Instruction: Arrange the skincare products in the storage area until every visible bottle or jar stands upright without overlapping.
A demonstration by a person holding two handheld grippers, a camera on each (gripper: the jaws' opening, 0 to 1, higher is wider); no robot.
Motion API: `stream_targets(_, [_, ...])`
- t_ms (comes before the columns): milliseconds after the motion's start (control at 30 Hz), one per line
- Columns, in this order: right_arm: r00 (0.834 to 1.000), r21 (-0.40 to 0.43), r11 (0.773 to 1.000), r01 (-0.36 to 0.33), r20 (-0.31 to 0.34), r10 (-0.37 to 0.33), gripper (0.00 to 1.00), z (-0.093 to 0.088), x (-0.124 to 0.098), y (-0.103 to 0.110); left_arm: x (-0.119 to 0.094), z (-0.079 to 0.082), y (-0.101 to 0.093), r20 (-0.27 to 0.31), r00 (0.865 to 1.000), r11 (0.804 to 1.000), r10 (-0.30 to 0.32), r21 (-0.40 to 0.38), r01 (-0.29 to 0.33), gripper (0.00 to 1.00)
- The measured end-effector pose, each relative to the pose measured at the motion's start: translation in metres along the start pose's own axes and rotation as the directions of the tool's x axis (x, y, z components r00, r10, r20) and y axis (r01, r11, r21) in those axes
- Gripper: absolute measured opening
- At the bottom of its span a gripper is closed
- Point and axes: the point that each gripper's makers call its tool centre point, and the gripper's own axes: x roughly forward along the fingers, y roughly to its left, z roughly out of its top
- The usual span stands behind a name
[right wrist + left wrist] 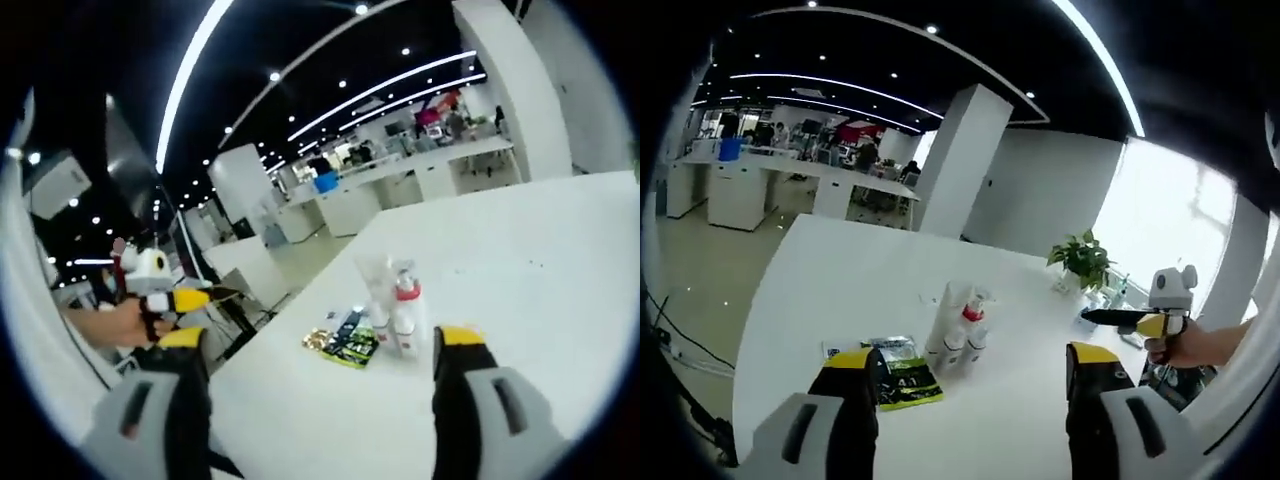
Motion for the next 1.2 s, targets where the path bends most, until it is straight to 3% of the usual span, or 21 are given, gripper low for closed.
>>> stream_targets(267, [0.997,-0.036,0.997,0.075,0.027,-0.074,0.99,0.002,-0.028,-0.013,-0.02,0.009,0.001,0.068,0.997,0.998,0.032,0.043,-0.035,0.87])
stream_targets(533, [0.995,-0.063,0.995,0.072,0.073,-0.068,0.99,0.001,-0.037,-0.004,-0.036,0.008,0.004,0.114,0.991,0.995,0.072,0.06,-0.079,0.94])
stream_targets(833, [0.995,-0.094,0.992,0.084,0.059,-0.079,0.99,-0.003,-0.037,0.001,-0.043,-0.006,0.004,0.099,0.992,0.993,0.081,0.076,-0.088,1.0])
stream_targets(1200, [0.992,-0.114,0.985,0.128,0.034,-0.125,0.99,-0.007,-0.042,-0.009,-0.052,-0.017,0.001,0.103,0.99,0.992,0.097,0.07,-0.104,1.0])
